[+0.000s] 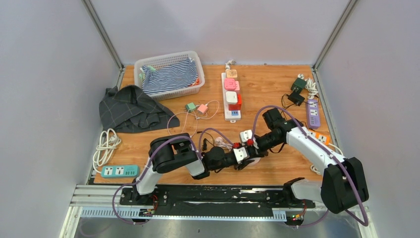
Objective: Pull the plug off the socket
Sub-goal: Remove the plug from the socket.
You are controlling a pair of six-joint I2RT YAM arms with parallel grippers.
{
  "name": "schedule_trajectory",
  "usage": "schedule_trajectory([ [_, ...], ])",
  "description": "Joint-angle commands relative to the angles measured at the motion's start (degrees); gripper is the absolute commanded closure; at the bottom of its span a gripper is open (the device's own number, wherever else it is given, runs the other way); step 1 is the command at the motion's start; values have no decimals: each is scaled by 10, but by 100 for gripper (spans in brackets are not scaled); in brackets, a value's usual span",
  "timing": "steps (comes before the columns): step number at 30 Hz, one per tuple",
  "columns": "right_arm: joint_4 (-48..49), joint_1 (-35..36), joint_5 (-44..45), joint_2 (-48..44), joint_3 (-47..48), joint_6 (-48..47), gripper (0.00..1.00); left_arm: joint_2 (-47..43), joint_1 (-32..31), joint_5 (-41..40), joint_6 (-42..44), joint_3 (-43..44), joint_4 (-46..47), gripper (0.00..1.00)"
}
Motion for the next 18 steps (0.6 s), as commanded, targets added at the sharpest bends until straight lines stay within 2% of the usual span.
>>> schedule_trajectory([
  [1,-16,13,-14,-5,15,-1,100,27,1,4,12,-11,-95,45],
  [7,-44,9,48,-9,15,-32,100,9,0,11,2,-30,-57,26],
  [12,-57,7,64,5,28,-27,100,-46,1,16,15,-34,-107,18],
  [18,-68,-2,58,-7,35,-29,100,-85,1,26,-5,-70,-58,9],
])
